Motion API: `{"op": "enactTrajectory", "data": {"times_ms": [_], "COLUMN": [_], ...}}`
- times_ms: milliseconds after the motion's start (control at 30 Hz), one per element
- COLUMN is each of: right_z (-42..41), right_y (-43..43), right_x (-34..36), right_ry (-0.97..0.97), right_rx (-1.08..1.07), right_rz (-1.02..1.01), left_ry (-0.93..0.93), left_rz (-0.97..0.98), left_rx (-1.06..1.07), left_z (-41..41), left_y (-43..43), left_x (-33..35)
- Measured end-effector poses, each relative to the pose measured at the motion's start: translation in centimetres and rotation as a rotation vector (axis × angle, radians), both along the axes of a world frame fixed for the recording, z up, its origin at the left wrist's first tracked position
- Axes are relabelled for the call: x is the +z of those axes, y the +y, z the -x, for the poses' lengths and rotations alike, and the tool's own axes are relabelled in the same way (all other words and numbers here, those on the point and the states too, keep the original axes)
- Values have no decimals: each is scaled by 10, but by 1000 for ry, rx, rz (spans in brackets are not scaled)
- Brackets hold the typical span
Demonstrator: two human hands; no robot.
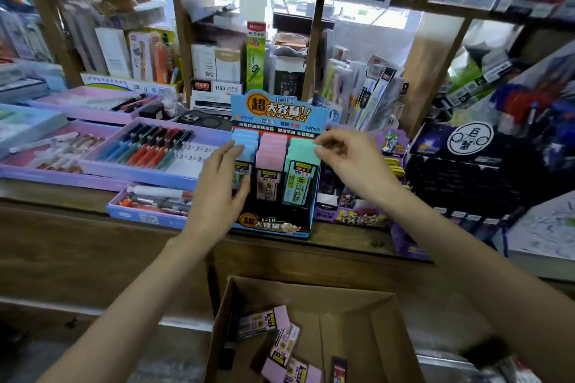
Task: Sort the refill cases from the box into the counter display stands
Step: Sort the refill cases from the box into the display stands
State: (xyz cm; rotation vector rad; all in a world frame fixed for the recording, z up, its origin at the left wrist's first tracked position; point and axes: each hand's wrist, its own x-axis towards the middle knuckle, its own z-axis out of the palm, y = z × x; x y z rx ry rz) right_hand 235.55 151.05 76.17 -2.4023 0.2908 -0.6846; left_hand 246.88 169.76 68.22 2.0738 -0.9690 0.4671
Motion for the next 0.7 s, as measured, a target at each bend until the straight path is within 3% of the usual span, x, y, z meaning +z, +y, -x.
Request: {"op": "enactTrajectory", "data": {"times_ms": [67, 200, 433, 700], "right_z": [0, 0, 1, -4], "right_y": [1, 9, 15, 13], "right_x": [-10, -24, -25, -38], "right_ry": [-11, -51, -81, -36], "right_rx": [-13, 10, 30, -39], "right_rz": [97, 220, 159, 228], "left_ry": [-148, -143, -171, -130], "left_rz": [-174, -357, -379, -354], "left_rx": [15, 35, 18, -31], "left_z": [-7, -15, -30, -30], "left_y": [-4, -15, -17, -12], "left_x": [2, 0, 5, 6]}}
